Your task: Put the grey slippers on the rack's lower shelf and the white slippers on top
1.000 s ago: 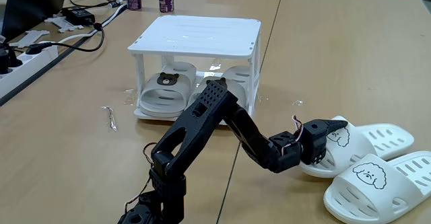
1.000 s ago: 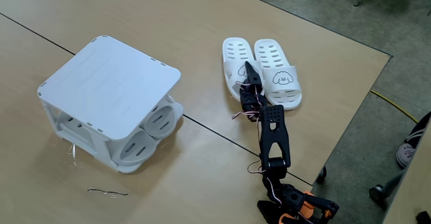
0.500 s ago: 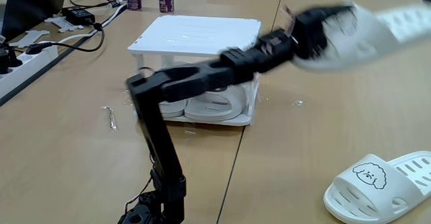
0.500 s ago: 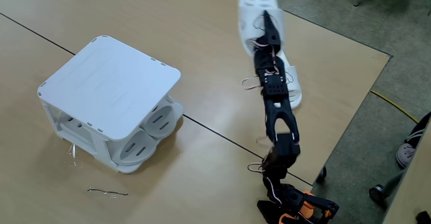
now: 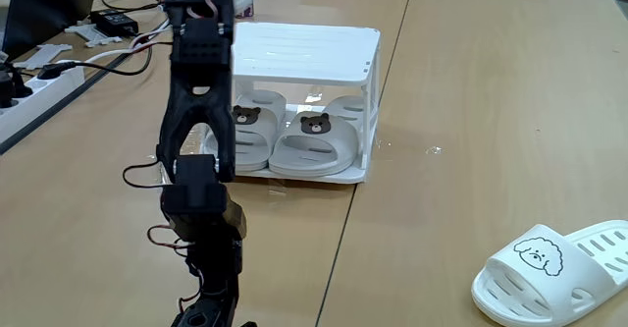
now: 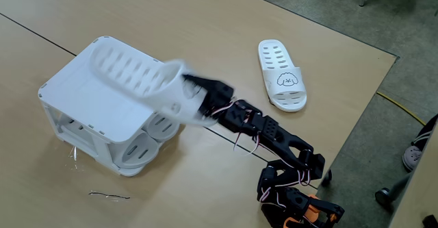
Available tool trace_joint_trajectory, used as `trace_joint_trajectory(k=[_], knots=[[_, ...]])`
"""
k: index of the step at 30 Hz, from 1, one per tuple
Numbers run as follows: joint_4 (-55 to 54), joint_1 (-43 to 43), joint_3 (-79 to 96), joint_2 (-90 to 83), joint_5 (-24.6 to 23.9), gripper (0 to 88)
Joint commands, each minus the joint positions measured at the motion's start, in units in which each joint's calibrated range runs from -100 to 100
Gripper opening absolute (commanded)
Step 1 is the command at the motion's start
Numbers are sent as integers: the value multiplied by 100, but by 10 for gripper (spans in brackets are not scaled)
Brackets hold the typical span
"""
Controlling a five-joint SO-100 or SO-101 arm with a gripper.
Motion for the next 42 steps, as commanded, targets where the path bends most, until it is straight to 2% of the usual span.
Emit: trace_joint_trajectory(k=[1, 5, 13, 20, 22, 23, 25, 26, 29, 42], knots=[[-49, -422, -87, 488, 37, 7], [-66, -513, -1440, 2019, 37, 7], [-57, -143, -5653, 5570, 37, 7], [-75, 367, -7150, 7564, 37, 9], [-75, 392, -7240, 7850, 37, 18], [-83, 392, -7240, 7951, 37, 50], [-83, 392, -7231, 8069, 37, 186], [-83, 375, -7231, 8077, 37, 287], [-83, 367, -7222, 7951, 37, 388], [-83, 400, -4128, 5233, 37, 387]])
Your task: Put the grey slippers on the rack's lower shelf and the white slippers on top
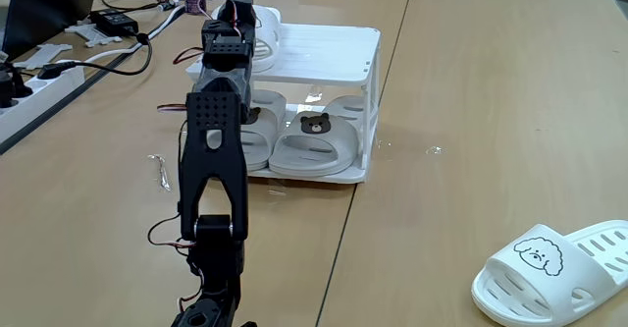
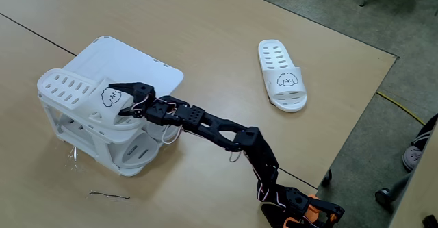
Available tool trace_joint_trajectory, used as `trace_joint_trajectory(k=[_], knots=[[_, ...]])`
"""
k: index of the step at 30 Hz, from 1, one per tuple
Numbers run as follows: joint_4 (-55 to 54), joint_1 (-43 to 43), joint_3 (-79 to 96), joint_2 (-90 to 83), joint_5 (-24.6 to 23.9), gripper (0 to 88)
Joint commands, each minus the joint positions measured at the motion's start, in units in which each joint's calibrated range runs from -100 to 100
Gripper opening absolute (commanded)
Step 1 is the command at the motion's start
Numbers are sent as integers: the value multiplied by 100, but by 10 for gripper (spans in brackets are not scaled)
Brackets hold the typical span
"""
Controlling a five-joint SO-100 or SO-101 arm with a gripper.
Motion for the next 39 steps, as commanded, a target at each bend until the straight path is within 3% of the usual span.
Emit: trace_joint_trajectory(k=[1, 10, 11, 13, 14, 15, 19, 25, 29, 32, 35, 39], knots=[[-66, 63, 743, -1634, 37, 387], [-66, 951, 5010, -5471, 37, 369], [-75, 1041, 5380, -6043, 37, 309], [-75, 1099, 6038, -7103, 37, 72], [-75, 1115, 6372, -7515, 37, 0], [-75, 1222, 6787, -7894, 37, 34], [-636, 1905, 9385, -8945, 37, 6], [-5260, 1946, 12488, -6884, 37, 7], [-7055, 2160, 12434, -4368, 37, 7], [-8737, 2867, 12416, -2374, 37, 8], [-9661, 3944, 12164, -1171, 37, 10], [-9833, 5408, 11595, -624, 37, 10]])
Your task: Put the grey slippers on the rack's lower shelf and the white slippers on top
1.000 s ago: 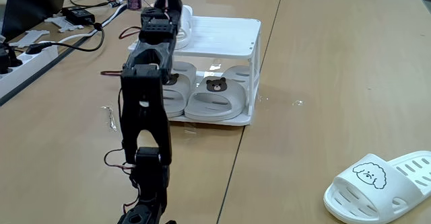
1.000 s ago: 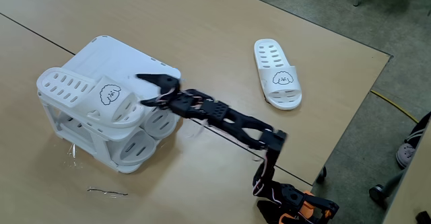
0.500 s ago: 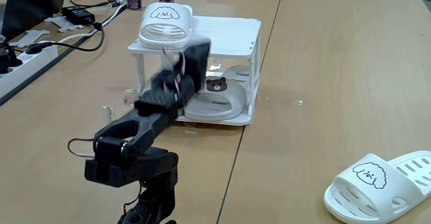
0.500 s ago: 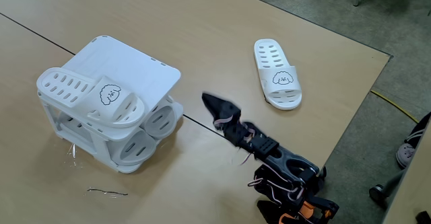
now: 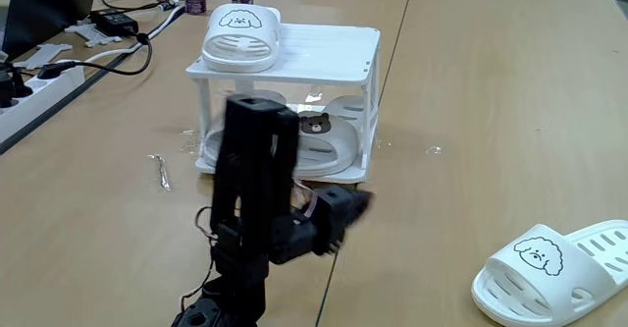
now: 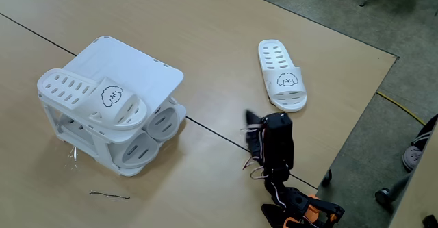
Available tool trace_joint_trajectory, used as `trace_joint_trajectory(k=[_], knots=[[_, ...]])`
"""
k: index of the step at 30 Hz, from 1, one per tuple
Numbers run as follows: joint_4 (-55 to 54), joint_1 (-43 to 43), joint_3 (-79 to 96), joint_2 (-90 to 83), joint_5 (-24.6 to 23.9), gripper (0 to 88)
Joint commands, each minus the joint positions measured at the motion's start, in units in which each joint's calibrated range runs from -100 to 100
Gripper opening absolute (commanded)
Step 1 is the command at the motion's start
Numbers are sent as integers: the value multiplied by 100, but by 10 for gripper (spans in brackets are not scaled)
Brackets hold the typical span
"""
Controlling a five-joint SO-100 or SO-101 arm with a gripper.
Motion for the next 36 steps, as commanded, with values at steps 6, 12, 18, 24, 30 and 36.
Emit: trace_joint_trajectory(k=[6, 12, 18, 24, 30, 36], knots=[[-228, 2291, -1455, 1023, 37, 38], [-124, 2341, -3403, 1738, 37, 248], [1360, 2505, -4819, 1780, 37, 255], [1826, 2505, -5054, 1763, 37, 256], [1800, 2480, -4071, 1166, 37, 254], [1800, 2448, -4395, 1359, 37, 256]])
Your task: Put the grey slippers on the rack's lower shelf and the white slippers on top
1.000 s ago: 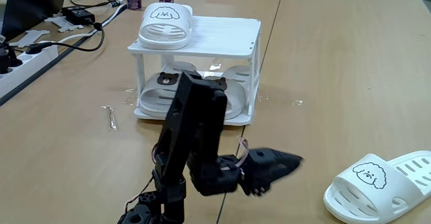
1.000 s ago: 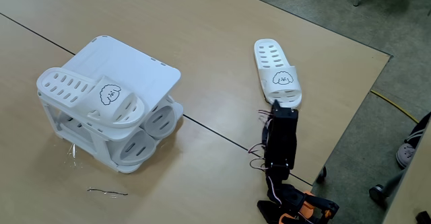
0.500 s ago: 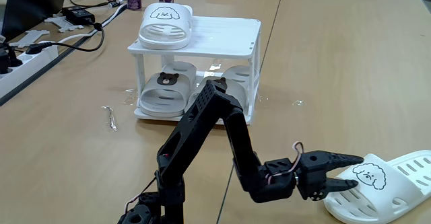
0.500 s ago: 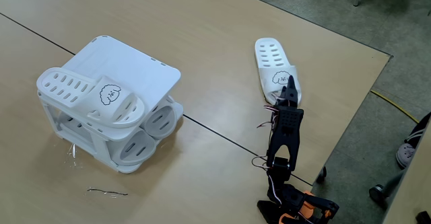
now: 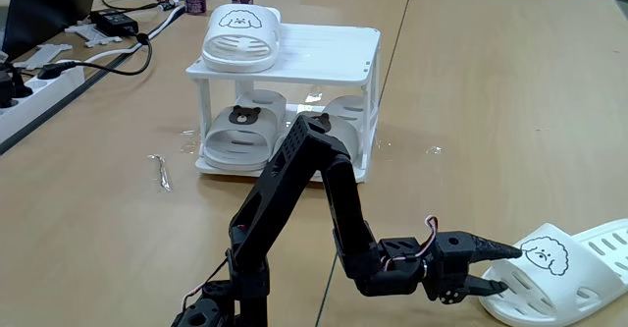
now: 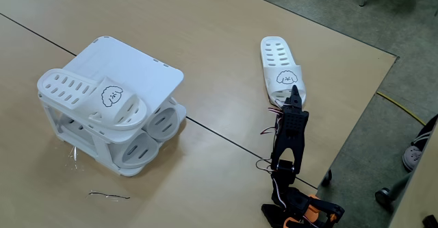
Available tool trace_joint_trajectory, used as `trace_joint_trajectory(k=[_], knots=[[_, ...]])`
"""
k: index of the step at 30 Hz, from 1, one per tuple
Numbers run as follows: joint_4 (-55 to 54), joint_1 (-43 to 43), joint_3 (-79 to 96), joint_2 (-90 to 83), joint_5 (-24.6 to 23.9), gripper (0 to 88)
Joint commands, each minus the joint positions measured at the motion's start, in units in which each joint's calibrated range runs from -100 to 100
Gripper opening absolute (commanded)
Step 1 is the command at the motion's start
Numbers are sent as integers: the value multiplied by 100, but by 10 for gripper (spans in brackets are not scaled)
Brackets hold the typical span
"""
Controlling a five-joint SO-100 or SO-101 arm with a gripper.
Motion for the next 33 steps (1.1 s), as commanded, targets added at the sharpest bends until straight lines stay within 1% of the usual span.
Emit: trace_joint_trajectory(k=[1, 3, 5, 6, 11, 14, 15, 16, 18, 20, 21, 24, 26, 28, 29, 30, 33], knots=[[-29, -57, -641, -22, 37, 257], [-29, -114, -1498, 466, 37, 276], [23, -303, -2463, 1047, 37, 343], [23, -369, -2779, 1299, 37, 361], [161, -583, -4674, 2343, 37, 363], [1024, -492, -5864, 2578, 37, 359], [1292, -402, -6162, 2629, 37, 333], [1533, -361, -6451, 2688, 37, 287], [1982, -320, -6821, 2747, 37, 180], [2103, -311, -6929, 2705, 37, 49], [2103, -311, -6947, 2646, 37, 5], [2172, -311, -6803, 1813, 37, 7], [2629, -336, -6505, 887, 37, 7], [3544, -320, -6306, -274, 37, 7], [4320, -320, -6306, -981, 37, 7], [4838, -320, -6334, -1469, 37, 7], [5959, -344, -6586, -2622, 37, 7]])
